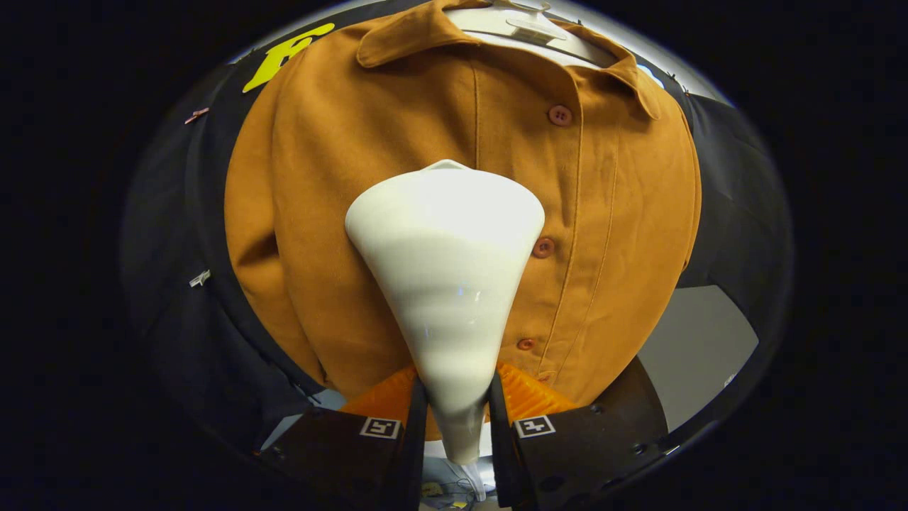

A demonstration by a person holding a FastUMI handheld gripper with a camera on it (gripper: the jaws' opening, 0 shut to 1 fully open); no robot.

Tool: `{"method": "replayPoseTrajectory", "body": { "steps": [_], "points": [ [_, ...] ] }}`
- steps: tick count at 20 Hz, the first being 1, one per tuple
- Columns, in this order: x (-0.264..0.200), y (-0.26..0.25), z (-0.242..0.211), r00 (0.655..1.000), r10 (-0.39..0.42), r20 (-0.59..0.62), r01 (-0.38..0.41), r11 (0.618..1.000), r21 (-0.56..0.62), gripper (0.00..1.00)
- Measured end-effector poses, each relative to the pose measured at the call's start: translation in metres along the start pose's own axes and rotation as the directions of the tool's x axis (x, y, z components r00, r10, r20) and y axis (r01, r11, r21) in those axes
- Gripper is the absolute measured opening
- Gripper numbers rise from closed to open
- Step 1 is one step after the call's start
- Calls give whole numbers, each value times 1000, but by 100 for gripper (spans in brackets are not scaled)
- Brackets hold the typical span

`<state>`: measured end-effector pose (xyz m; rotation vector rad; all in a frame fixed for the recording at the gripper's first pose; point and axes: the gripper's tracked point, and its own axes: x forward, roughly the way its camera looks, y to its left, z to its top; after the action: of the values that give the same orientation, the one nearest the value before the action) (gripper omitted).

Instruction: Iron the clothes twice with a garment steamer, once on the left side and once on the right side.

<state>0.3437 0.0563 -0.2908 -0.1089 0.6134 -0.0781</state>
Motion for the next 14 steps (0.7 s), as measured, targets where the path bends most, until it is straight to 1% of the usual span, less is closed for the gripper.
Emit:
{"method": "replayPoseTrajectory", "body": {
  "steps": [4,7,14],
  "points": [
    [11,-2,-25,998,14,-65,-14,1000,1,44],
    [18,-7,-50,992,17,-128,-13,999,32,44],
    [18,-10,-98,962,37,-270,-22,998,57,44]
  ]
}}
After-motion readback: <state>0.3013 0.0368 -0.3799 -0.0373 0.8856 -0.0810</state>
